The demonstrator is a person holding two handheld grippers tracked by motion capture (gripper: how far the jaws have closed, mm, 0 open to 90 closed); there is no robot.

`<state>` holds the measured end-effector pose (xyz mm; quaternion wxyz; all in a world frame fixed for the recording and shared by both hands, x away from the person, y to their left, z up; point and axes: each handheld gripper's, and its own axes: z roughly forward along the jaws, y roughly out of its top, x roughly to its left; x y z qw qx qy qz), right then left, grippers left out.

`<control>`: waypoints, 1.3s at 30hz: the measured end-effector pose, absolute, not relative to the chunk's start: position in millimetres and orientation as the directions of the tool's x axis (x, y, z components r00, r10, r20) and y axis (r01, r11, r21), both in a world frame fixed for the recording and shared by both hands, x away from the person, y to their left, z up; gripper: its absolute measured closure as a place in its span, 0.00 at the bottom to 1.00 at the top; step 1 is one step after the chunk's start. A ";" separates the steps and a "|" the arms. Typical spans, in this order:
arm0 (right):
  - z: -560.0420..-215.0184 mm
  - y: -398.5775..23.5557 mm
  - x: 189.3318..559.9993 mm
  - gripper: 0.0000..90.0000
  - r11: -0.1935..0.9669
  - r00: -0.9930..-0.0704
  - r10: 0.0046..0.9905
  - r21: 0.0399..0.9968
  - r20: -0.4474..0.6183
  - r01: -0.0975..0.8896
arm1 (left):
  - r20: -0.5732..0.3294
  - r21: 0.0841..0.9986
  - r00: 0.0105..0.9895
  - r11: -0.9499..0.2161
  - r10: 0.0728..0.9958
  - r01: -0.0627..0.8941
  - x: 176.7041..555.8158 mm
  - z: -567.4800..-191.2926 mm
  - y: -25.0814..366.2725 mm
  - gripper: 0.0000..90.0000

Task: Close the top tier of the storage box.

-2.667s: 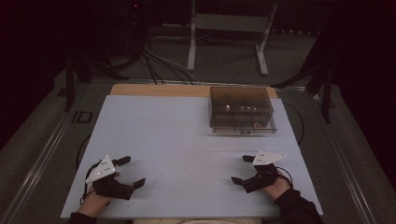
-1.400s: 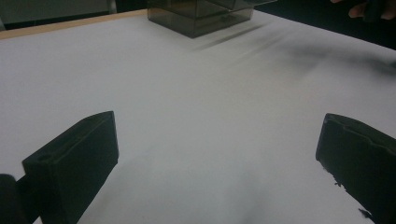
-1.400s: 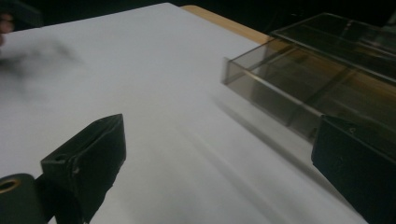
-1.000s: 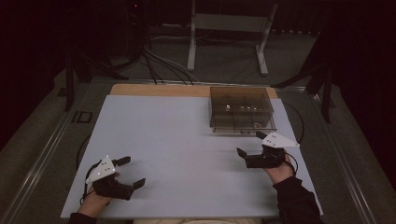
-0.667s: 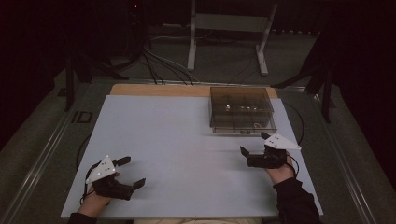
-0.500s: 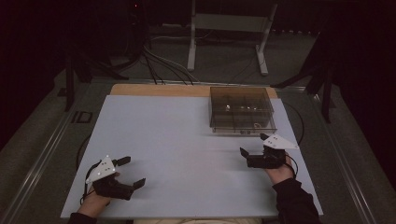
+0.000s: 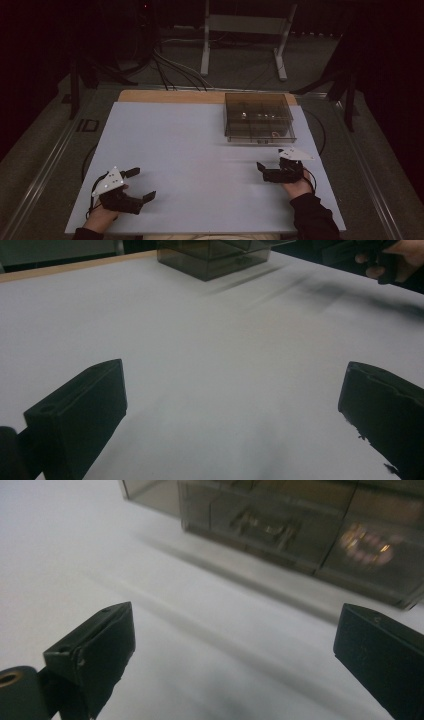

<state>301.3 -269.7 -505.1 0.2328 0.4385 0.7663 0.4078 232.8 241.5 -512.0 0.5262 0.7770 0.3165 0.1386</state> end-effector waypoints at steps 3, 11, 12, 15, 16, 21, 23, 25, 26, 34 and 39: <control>-509.0 -269.3 302.7 0.04 0.286 -0.497 0.867 0.805 0.014 0.521 | -0.118 0.906 0.761 -0.246 0.637 0.346 232.9 -512.0 241.6 0.00; -514.9 -271.8 304.0 0.16 0.294 -0.462 0.887 0.757 0.012 0.584 | -0.118 0.906 0.762 -0.245 0.637 0.346 233.0 -511.9 241.7 0.00; -515.2 -272.1 304.2 0.16 0.291 -0.458 0.889 0.754 0.014 0.589 | -0.118 0.905 0.761 -0.246 0.637 0.346 233.0 -511.9 241.6 0.00; -516.0 -272.2 304.8 0.19 0.291 -0.454 0.891 0.743 0.019 0.603 | -0.117 0.905 0.762 -0.247 0.637 0.345 233.0 -511.9 241.5 0.00; -516.6 -272.0 305.0 0.20 0.298 -0.459 0.889 0.737 0.018 0.606 | -0.117 0.905 0.762 -0.247 0.637 0.346 233.0 -511.9 241.5 0.00; -515.8 -271.3 303.9 0.30 0.305 -0.458 0.889 0.737 0.007 0.604 | -0.117 0.905 0.762 -0.247 0.637 0.346 233.0 -511.9 241.5 0.00; -515.2 -271.3 302.8 0.33 0.306 -0.455 0.890 0.743 -0.002 0.595 | -0.118 0.905 0.762 -0.247 0.637 0.346 233.0 -512.0 241.4 0.00; -514.7 -271.8 302.3 0.37 0.299 -0.454 0.891 0.746 0.005 0.595 | -0.117 0.905 0.763 -0.248 0.636 0.346 233.0 -512.1 241.2 0.00; -514.3 -272.4 302.2 0.39 0.294 -0.454 0.891 0.749 0.010 0.593 | -0.117 0.905 0.762 -0.247 0.636 0.346 232.9 -512.0 241.2 0.00; -511.7 -273.3 301.6 0.57 0.277 -0.454 0.891 0.760 0.026 0.588 | -0.116 0.905 0.763 -0.249 0.636 0.345 232.9 -512.1 241.1 0.00; -509.8 -274.6 302.4 0.68 0.260 -0.429 0.903 0.765 0.024 0.590 | -0.116 0.905 0.763 -0.249 0.636 0.345 232.9 -512.1 241.1 0.00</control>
